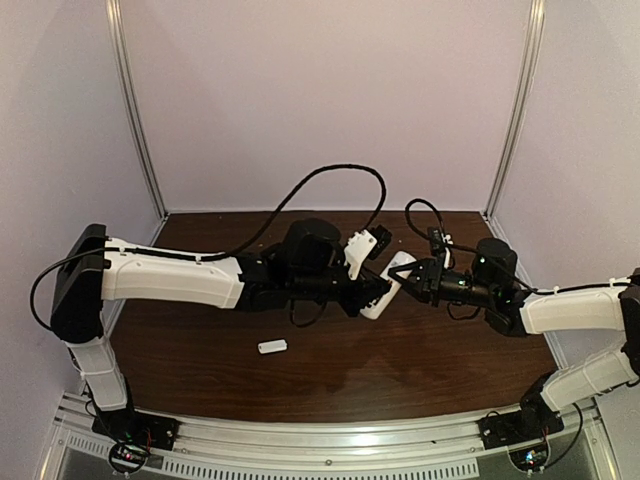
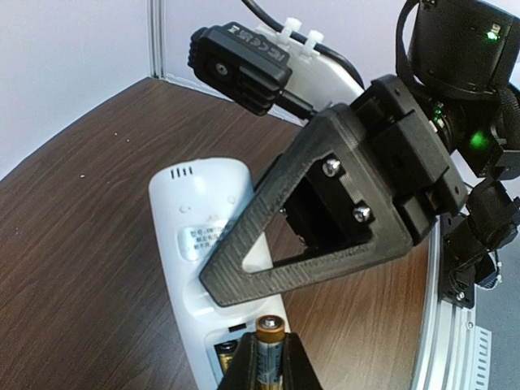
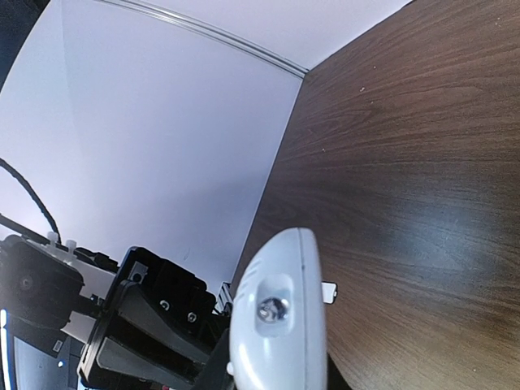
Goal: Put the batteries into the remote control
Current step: Place the battery in the battery compartment.
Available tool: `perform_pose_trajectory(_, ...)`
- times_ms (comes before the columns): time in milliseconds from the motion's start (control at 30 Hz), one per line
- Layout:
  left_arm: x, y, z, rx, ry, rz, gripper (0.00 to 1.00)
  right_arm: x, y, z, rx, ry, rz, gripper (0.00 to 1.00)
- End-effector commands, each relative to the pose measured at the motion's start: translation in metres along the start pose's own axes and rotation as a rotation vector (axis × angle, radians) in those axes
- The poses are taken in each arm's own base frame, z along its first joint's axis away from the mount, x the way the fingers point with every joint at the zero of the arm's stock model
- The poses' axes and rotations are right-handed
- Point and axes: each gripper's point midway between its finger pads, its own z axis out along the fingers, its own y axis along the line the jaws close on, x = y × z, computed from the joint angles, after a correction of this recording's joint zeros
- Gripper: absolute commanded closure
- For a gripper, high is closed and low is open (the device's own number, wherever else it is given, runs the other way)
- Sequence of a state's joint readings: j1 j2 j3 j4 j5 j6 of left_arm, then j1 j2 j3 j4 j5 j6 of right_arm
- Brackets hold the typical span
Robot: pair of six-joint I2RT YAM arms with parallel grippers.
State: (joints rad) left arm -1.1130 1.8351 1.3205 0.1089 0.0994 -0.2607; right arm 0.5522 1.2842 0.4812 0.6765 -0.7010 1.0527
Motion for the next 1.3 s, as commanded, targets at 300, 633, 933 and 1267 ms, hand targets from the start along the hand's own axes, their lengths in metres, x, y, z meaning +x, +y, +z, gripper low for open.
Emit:
perform_pose_trajectory(300, 0.019, 0.003, 0.003, -0.022, 0.053, -0.003, 0.9, -0.008, 0.022, -0.002, -0.076, -0.031, -0.04, 1.0)
perform_pose_trajectory(633, 0.024, 0.007, -0.002, -0.042, 0.073, -0.009, 0.79, -0.009, 0.02, -0.002, -0.067, -0.029, -0.043, 1.0)
perform_pose_trajectory(933, 0.015, 0.012, -0.007, -0.061, 0.052, -0.023, 0.69, -0.005, 0.015, -0.001, -0.049, -0.011, -0.036, 1.0)
perform_pose_trajectory(1267, 0.011, 0.029, -0.009, -0.096, 0.037, -0.08, 0.8, 0.001, 0.011, -0.003, -0.052, 0.004, -0.015, 1.0)
